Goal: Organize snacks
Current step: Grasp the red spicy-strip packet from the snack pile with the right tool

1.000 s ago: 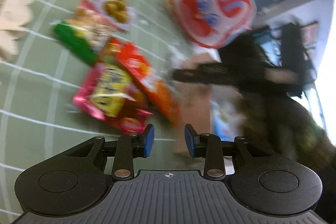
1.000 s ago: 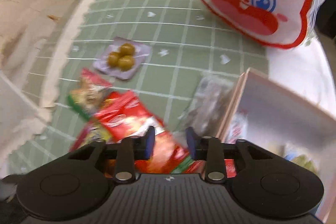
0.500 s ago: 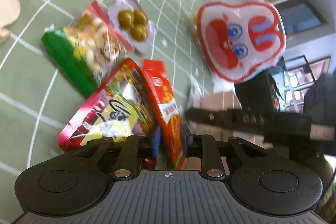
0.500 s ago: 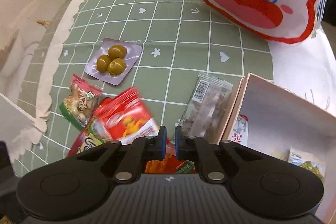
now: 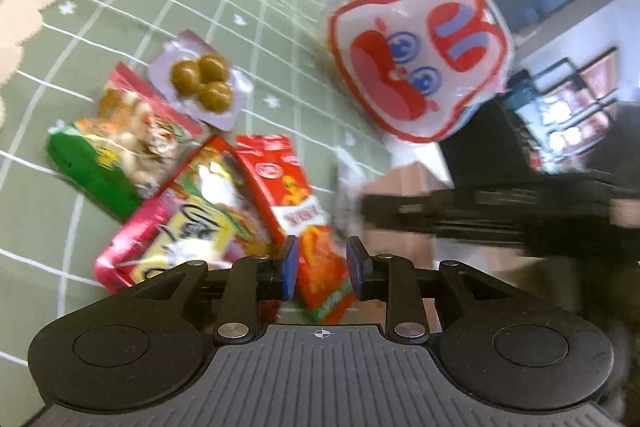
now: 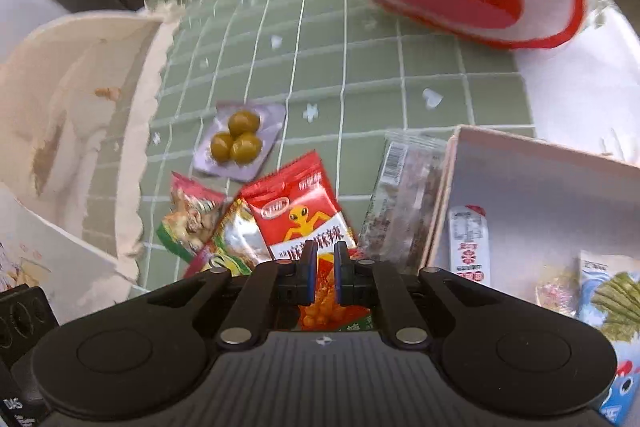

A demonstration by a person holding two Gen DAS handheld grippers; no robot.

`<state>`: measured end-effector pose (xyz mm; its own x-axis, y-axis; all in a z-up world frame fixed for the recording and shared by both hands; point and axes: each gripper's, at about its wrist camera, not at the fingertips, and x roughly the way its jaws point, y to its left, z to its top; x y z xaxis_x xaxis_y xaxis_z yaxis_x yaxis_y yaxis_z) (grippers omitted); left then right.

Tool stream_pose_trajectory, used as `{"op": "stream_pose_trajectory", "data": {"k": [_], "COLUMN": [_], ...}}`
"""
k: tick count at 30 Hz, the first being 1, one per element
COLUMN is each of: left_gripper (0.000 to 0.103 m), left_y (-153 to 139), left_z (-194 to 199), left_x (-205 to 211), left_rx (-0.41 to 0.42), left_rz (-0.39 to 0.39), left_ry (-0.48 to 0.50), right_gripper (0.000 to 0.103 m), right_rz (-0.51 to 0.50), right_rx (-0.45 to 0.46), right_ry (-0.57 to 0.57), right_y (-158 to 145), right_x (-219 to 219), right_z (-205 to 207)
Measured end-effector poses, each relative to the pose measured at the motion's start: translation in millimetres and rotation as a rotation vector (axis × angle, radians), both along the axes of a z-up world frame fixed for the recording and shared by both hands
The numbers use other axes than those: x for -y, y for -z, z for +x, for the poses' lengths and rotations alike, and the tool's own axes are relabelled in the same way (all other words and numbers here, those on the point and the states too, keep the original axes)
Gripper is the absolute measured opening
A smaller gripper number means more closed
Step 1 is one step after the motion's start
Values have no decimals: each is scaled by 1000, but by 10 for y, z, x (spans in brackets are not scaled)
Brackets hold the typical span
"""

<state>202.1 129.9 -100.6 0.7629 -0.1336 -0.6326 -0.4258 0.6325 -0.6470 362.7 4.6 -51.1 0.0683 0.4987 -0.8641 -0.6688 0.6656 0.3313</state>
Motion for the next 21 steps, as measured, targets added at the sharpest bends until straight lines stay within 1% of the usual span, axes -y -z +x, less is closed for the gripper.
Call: {"op": "stream_pose_trajectory", "data": {"k": [1,2,4,6,8,9,10,11,12,13,14,16,17,20,21], "left_gripper": [27,24,25,25,25,25,25,25,25,25,25,25,25,25,25], "left_y": [6,10,-15,-61,-123,-144,-167,-185,-206,-223,-233,-252,-260,-249,-232], "left_z": [17,41,27,-29,-153,-224,-315,-404,-493,-599,-687,-886,-974,-1241,-1326], "left_x": [-1,0,24,82,156,183,204,219,228,240,237,241,236,190,160], "left_rx": [-39,-59,-73,-74,-74,-77,-81,-83,-84,-87,-88,-84,-82,-72,-70], "left_rz": [11,9,4,33,69,79,84,87,90,95,96,91,87,58,45], "left_ry": [-18,-30,-38,-31,-28,-31,-35,-40,-45,-53,-54,-49,-49,-63,-71], "right_gripper": [9,9,10,11,15,22,34,40,52,56,59,59,59,59,62], "right_rz": [12,20,24,4,-20,-32,-42,-47,-47,-47,-50,-63,-76,-146,-160], "right_rx": [47,85,140,200,260,278,282,278,272,261,237,172,154,142,129], "right_ry": [-7,-10,-12,-38,-129,-179,-223,-265,-294,-312,-320,-314,-307,-287,-278], "right_y": [-102,-196,-348,-412,-413,-394,-370,-338,-304,-262,-194,-28,55,302,363], "right_x": [52,107,230,322,349,330,290,221,135,35,-88,-307,-399,-626,-659], "right_z": [-43,-76,-111,-154,-227,-277,-310,-335,-354,-348,-307,-212,-173,-57,-24]}}
